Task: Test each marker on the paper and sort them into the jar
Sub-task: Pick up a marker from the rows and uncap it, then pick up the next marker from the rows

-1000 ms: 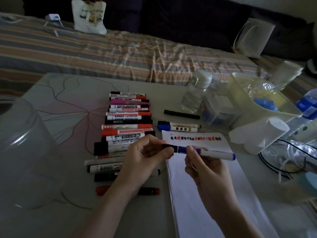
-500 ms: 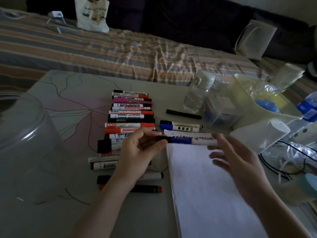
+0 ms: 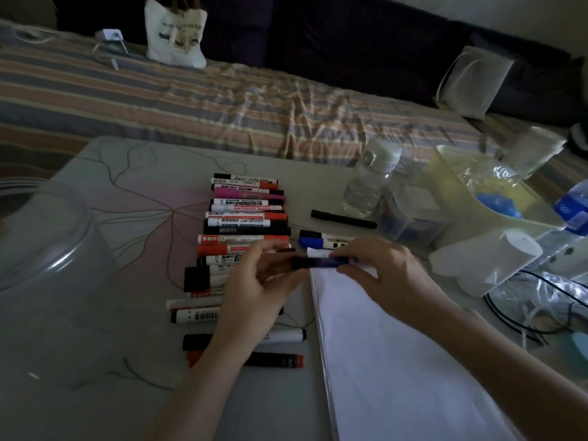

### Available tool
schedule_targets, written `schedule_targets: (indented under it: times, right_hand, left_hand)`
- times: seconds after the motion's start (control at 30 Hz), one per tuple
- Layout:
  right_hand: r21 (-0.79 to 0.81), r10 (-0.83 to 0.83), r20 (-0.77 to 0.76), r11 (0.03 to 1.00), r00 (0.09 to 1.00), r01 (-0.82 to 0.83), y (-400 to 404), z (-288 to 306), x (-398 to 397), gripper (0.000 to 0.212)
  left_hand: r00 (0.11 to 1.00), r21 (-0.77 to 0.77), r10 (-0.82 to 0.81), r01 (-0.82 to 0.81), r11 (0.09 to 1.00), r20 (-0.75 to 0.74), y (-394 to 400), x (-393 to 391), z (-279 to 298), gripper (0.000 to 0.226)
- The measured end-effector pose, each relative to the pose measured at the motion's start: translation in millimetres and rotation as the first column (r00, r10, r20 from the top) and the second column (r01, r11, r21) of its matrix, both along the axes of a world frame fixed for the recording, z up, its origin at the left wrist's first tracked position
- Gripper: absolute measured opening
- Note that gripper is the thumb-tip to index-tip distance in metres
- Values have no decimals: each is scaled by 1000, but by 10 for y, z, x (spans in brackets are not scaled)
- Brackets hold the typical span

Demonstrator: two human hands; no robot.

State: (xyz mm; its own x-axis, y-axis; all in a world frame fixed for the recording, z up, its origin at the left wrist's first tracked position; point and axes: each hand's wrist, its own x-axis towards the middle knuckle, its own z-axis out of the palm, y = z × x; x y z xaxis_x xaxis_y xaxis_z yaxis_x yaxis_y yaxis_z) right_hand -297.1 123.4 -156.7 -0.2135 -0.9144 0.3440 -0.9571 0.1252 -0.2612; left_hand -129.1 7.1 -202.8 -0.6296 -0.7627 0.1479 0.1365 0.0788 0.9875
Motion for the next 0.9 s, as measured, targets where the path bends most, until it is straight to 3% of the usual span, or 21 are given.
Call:
schedule_targets:
  times: [0.07, 0.17, 0.3, 0.4, 0.53, 0.6, 0.67, 0.73, 0.83, 0.9]
  right_hand:
    - [-45, -140, 40, 989, 989, 142, -128, -1, -194, 20]
    - [13, -323, 67, 946, 944, 323, -408, -42, -575, 17]
    - [242, -356, -71, 900, 932, 363, -730, -210, -777, 17]
    - [312, -349, -143, 872, 926, 377, -788, -287, -778, 23]
    - [280, -319, -81, 902, 944, 329, -664, -161, -595, 32]
    - [195, -284, 0, 940, 959, 279, -526, -27, -324, 30]
    - [145, -169, 95, 977, 981, 154, -325, 82, 49, 22]
    - [191, -36, 146, 982, 989, 7, -107, 147, 445, 16]
    - [296, -16, 238, 953, 971, -57, 113, 81, 920, 19]
    - [258, 5, 184, 965, 983, -53, 149, -65, 1113, 25]
  left_hand:
    - [1000, -39, 19, -19, 999, 1, -5, 10, -12, 40]
    - [997, -139, -9, 19, 990, 77, -17, 15, -46, 20]
    - [995, -144, -38, 51, 988, 88, -28, 15, -66, 12]
    - [997, -163, -37, 48, 985, 67, -51, 8, -52, 11]
    - [998, -193, -22, 34, 981, 65, -63, 75, 52, 10]
    - [992, -300, 34, 4, 954, 120, -76, 164, 114, 9]
    - [975, -482, 133, -31, 875, 179, -81, 330, 147, 8]
    - [944, -636, 220, -15, 771, 246, -47, 552, 148, 10]
    - [889, -742, 309, 49, 669, 337, 87, 889, 103, 18]
    - [865, -770, 337, 84, 632, 371, 206, 1055, 89, 26]
